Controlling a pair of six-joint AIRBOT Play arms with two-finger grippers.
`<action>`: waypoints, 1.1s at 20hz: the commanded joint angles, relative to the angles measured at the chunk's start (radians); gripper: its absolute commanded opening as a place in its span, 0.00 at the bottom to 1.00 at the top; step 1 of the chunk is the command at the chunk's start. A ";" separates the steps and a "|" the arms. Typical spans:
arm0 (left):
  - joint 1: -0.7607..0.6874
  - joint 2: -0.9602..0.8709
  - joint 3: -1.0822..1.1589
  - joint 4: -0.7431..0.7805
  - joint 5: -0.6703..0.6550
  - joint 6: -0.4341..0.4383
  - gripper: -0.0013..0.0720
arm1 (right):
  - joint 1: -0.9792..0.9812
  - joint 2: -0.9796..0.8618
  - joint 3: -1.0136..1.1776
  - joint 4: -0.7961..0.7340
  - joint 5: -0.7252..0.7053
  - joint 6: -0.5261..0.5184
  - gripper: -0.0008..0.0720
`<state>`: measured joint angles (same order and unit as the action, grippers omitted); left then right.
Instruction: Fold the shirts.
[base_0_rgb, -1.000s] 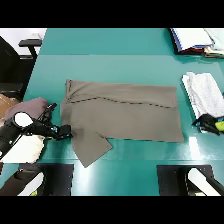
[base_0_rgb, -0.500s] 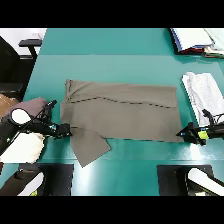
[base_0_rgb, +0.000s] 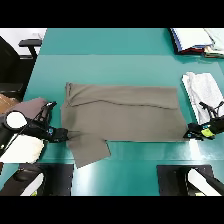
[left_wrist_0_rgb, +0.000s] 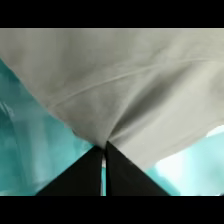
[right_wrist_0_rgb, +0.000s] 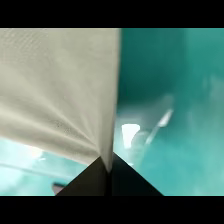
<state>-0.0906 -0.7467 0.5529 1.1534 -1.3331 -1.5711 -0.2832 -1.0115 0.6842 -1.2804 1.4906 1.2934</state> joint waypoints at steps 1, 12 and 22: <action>-0.055 0.069 0.041 0.020 -0.160 -0.030 0.05 | 0.012 0.133 0.045 -0.090 0.096 0.019 0.03; -0.061 -0.377 0.464 0.080 0.354 0.097 0.05 | 0.154 -0.261 0.461 -0.072 -0.053 0.080 0.03; -0.061 -0.702 0.684 0.101 0.430 0.127 0.67 | 0.163 -0.640 0.845 0.130 -0.064 0.060 0.58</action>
<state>-0.1516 -1.4113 1.2068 1.2537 -0.9176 -1.4448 -0.1036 -1.5803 1.4487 -1.2346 1.4193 1.3754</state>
